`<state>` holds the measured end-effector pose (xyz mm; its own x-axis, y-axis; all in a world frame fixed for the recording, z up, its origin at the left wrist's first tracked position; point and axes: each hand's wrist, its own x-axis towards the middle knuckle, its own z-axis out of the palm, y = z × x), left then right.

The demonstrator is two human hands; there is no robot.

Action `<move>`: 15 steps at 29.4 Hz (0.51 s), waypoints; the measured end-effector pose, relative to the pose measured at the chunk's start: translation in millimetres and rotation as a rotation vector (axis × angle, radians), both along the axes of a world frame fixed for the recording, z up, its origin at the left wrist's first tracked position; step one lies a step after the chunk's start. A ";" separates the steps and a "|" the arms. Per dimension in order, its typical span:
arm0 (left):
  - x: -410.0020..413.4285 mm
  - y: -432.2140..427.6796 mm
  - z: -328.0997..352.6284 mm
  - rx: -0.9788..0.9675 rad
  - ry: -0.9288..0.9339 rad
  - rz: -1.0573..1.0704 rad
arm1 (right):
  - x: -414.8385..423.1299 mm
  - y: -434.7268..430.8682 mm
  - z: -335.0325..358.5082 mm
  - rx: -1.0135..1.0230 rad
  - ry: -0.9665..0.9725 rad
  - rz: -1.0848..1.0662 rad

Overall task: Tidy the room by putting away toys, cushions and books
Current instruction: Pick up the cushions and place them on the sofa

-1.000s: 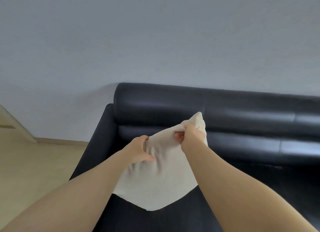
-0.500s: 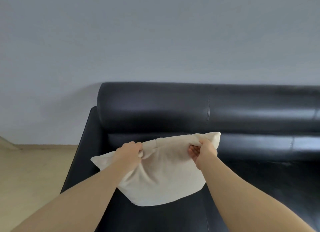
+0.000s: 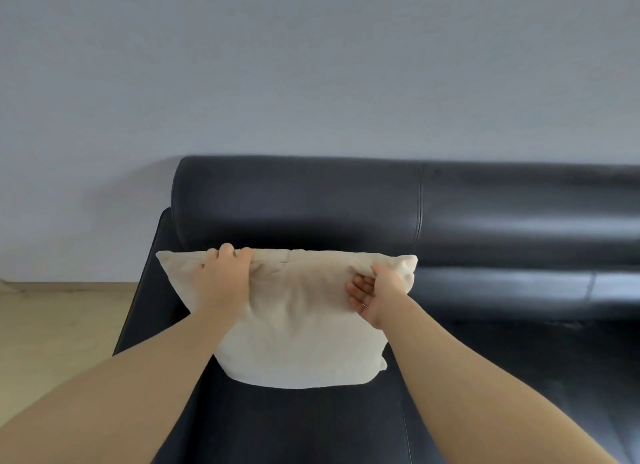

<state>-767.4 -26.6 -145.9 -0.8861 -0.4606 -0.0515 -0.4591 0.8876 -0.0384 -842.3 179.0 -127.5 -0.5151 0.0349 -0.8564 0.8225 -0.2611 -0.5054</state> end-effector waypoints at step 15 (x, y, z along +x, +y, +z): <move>20.3 43.8 -19.7 0.281 -0.205 -0.059 | 14.4 -8.8 -4.0 0.010 0.194 0.417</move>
<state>-747.1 17.2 -165.7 -0.8688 -0.3515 -0.3487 -0.4148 0.9013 0.1249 -827.9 170.1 -131.5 -0.6377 -0.2018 -0.7434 0.7461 0.0781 -0.6612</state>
